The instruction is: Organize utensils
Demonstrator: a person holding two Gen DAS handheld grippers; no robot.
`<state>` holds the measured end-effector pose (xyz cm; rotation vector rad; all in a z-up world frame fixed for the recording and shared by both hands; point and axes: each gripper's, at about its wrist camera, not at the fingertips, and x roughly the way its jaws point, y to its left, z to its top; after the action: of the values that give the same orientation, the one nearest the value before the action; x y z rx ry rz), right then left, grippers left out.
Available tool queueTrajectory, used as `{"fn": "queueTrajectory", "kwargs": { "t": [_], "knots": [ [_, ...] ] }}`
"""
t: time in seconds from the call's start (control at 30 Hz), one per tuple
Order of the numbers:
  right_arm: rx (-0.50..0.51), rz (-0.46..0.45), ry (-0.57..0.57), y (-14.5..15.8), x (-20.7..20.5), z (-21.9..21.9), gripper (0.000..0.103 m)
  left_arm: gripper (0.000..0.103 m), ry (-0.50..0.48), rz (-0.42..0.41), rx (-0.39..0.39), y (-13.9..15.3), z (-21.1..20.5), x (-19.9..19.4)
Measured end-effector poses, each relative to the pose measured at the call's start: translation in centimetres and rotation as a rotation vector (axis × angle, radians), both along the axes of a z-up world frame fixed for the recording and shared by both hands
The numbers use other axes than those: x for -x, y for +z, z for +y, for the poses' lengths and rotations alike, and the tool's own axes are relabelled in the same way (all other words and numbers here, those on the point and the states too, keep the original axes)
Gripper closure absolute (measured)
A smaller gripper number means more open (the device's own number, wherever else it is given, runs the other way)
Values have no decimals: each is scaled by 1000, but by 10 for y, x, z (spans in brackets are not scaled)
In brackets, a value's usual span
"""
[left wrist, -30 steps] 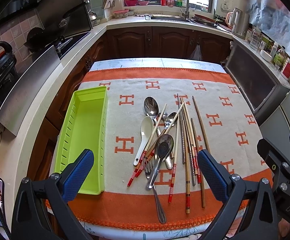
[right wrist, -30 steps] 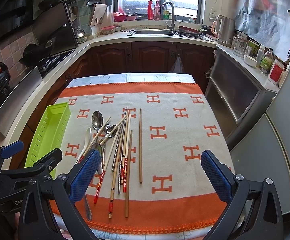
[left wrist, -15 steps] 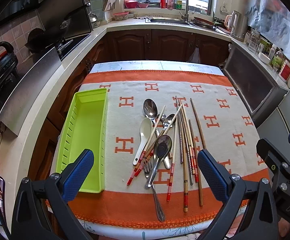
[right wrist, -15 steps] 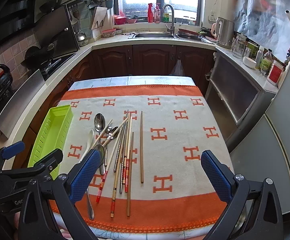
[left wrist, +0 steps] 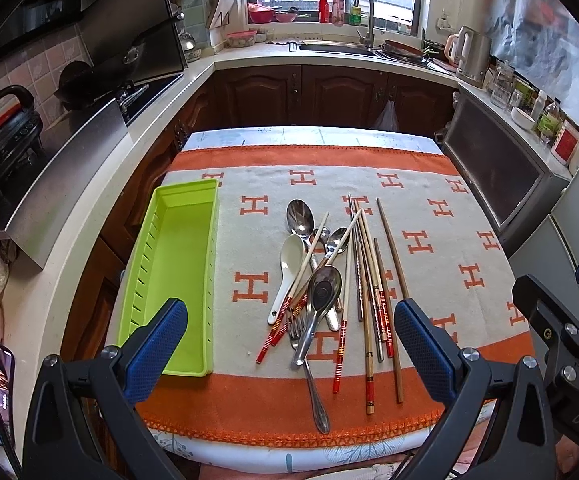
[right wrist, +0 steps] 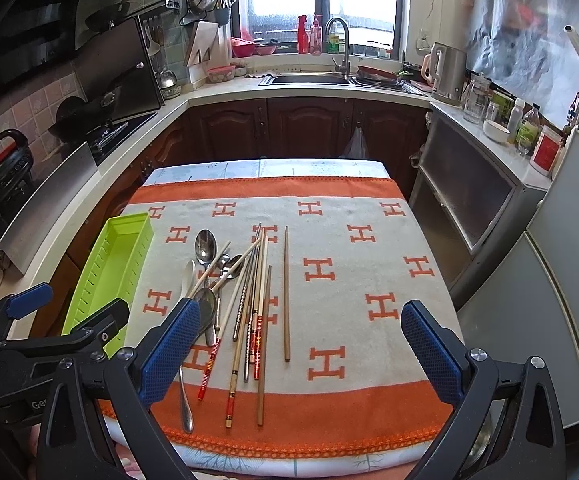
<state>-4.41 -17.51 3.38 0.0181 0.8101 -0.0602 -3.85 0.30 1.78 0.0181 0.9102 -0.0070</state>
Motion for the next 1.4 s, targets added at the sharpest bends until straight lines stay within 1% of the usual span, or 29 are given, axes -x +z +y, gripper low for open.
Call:
{"fn": "queueTrajectory", "kwargs": {
  "t": [0.17,0.23,0.33,0.37,0.4,0.5,0.53,0.57,0.67,0.7,0.77,0.8,0.83,0.9,1.0,1.07,1.17,1.2,1.23,1.37,1.4],
  "knots": [
    [-14,-20,22,9,6,-1,1,1,-14,-45,-31,10,0,2],
    [-24,-25,28,13,6,-5,1,1,-41,-57,-7,15,4,-1],
    [-52,-17,41,17,-2,-11,2,1,-71,-28,35,19,11,-14],
    [-67,-8,49,16,-6,-14,6,1,-76,-20,42,20,13,-20],
    [-81,4,58,16,-12,-16,11,1,-80,-12,40,20,15,-26],
    [-106,56,74,8,-38,-23,23,1,-85,2,5,14,15,-48],
    [-112,77,76,3,-49,-25,25,1,-89,12,-10,9,15,-55],
    [-119,94,76,-1,-57,-27,28,1,-97,26,-17,3,14,-63],
    [-147,155,84,-19,-88,-34,36,3,-106,100,7,-20,16,-90],
    [-164,181,85,-27,-98,-37,39,9,-106,132,20,-29,17,-98],
    [-182,222,89,-43,-116,-39,42,13,-107,192,47,-49,19,-113],
    [-189,240,90,-49,-123,-40,44,18,-106,215,59,-59,20,-120],
    [-196,259,91,-58,-130,-40,45,25,-102,240,67,-68,21,-127],
    [-210,302,96,-76,-145,-40,49,35,-105,281,83,-85,21,-137],
    [-212,340,95,-104,-164,-39,50,43,-101,328,81,-106,21,-151],
    [-221,371,94,-125,-175,-38,54,45,-102,346,70,-117,20,-156],
    [-236,413,106,-149,-183,-36,59,48,-97,360,35,-131,17,-162],
    [-240,425,110,-156,-184,-35,60,52,-96,363,28,-135,17,-164],
    [-244,441,116,-165,-185,-33,60,54,-93,364,22,-138,16,-165],
    [-258,476,129,-187,-186,-31,62,55,-68,358,5,-149,14,-172],
    [-260,482,132,-193,-185,-30,62,57,-63,356,7,-151,13,-173]
  ]
}}
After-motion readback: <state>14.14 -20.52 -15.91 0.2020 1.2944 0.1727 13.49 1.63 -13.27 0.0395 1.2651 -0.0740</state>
